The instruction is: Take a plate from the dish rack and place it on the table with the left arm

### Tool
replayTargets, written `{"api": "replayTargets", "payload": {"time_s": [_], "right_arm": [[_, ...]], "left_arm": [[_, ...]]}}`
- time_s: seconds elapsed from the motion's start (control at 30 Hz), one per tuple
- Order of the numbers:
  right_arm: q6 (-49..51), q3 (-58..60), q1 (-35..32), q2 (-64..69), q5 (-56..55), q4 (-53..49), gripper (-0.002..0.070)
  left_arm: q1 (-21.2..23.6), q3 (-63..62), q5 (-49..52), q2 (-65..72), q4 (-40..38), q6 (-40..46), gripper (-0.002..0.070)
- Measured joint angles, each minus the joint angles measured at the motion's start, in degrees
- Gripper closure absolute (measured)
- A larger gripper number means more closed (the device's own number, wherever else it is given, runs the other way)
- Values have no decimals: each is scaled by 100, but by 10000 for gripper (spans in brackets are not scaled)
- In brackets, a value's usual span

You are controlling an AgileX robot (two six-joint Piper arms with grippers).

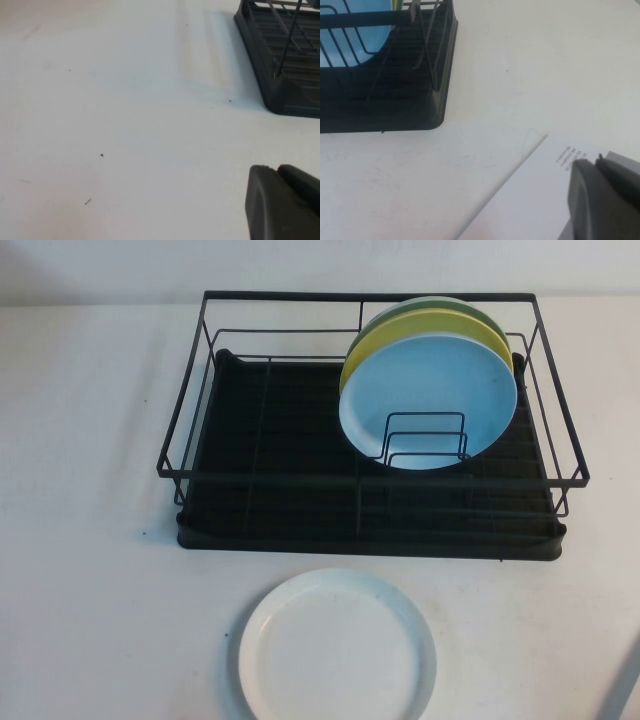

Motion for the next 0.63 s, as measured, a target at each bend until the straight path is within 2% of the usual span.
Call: {"api": "replayTargets", "payload": {"time_s": [0.43, 0.63], "right_arm": [[0, 0, 0, 0, 0, 0, 694], [0, 0, 0, 0, 0, 0, 694]], "left_arm": [[13, 0, 0, 0, -21, -11, 676], [237, 0, 0, 0, -34, -11, 676]]}}
